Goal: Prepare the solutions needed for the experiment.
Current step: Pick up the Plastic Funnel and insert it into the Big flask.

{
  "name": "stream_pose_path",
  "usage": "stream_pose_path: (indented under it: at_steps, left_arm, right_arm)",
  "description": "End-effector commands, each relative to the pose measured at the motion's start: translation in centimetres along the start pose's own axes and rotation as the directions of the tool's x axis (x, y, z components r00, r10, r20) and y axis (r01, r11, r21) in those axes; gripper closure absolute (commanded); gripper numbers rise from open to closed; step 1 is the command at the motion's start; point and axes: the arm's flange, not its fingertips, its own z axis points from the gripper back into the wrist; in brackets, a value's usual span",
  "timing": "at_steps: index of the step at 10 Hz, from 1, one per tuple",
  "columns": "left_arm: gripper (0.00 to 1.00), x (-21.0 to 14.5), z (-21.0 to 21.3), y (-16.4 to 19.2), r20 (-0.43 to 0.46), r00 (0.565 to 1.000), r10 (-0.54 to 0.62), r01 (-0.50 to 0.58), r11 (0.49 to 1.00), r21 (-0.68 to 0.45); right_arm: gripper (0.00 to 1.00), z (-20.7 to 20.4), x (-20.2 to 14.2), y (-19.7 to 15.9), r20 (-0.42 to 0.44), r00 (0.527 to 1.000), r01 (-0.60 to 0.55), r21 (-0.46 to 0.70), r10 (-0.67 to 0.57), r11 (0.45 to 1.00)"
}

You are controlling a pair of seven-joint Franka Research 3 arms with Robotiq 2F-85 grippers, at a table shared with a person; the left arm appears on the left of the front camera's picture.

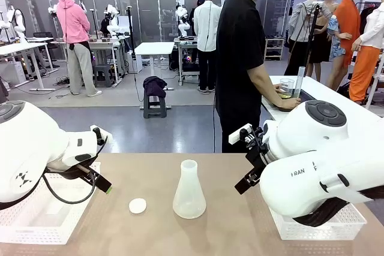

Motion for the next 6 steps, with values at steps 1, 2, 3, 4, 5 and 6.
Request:
stream_pose_path:
  at_steps: [1, 2, 3, 4, 5, 6]
  left_arm:
    - [0.0, 0.0, 0.0, 0.02, 0.0, 1.0, 0.001, -0.001, 1.0, 0.0]
    - [0.0, 0.0, 0.0, 0.02, 0.0, 1.0, 0.001, -0.001, 1.0, 0.0]
    - [0.0, 0.0, 0.0, 0.02, 0.0, 1.0, 0.001, -0.001, 1.0, 0.0]
    - [0.0, 0.0, 0.0, 0.02, 0.0, 1.0, 0.001, -0.001, 1.0, 0.0]
    - [0.0, 0.0, 0.0, 0.02, 0.0, 1.0, 0.001, -0.001, 1.0, 0.0]
    - [0.0, 0.0, 0.0, 0.02, 0.0, 1.0, 0.001, -0.001, 1.0, 0.0]
  right_arm:
    - [0.0, 0.0, 0.0, -0.01, 0.0, 1.0, 0.002, 0.0, -0.002, 1.0]
    - [0.0, 0.0, 0.0, -0.01, 0.0, 1.0, 0.002, 0.0, -0.002, 1.0]
    - [0.0, 0.0, 0.0, -0.01, 0.0, 1.0, 0.002, 0.0, -0.002, 1.0]
    - [0.0, 0.0, 0.0, -0.01, 0.0, 1.0, 0.002, 0.0, -0.002, 1.0]
    - [0.0, 0.0, 0.0, -0.01, 0.0, 1.0, 0.002, 0.0, -0.002, 1.0]
    - [0.0, 0.0, 0.0, -0.01, 0.0, 1.0, 0.002, 0.0, -0.002, 1.0]
